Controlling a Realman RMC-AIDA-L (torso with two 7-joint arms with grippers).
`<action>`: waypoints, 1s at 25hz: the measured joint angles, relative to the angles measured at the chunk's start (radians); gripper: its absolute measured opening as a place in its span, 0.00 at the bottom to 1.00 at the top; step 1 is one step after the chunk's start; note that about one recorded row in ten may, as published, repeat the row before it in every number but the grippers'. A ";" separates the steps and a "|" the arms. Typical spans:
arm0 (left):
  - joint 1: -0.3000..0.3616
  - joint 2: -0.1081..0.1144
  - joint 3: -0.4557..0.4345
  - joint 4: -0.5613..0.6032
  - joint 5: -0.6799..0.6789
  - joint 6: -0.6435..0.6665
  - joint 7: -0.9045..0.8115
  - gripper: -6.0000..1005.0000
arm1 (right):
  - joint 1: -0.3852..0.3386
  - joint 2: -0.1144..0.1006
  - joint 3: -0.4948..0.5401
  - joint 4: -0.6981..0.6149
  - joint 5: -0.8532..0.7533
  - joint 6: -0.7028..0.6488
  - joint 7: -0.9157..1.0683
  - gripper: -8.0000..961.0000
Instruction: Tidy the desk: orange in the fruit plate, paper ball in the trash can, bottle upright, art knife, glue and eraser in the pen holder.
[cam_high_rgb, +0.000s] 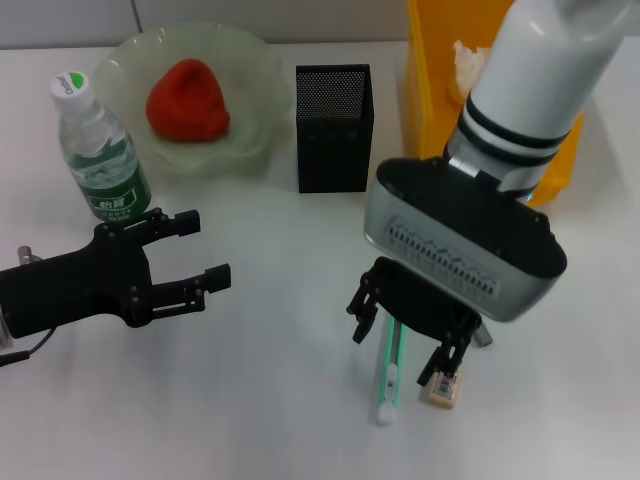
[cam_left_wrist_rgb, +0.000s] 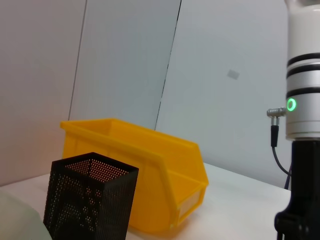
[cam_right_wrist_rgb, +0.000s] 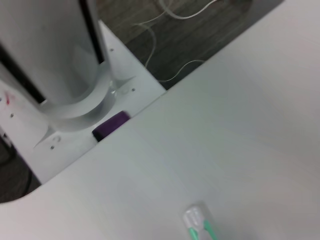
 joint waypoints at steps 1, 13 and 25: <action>0.000 0.000 0.000 0.000 0.000 0.000 0.000 0.84 | -0.001 0.000 -0.018 -0.007 0.004 0.000 0.000 0.77; 0.006 -0.002 0.000 0.000 -0.001 -0.002 0.003 0.85 | 0.008 0.000 -0.149 -0.014 0.041 0.082 -0.016 0.75; 0.011 -0.004 -0.003 0.000 -0.001 -0.004 0.004 0.84 | 0.015 0.000 -0.208 -0.010 0.044 0.114 -0.026 0.63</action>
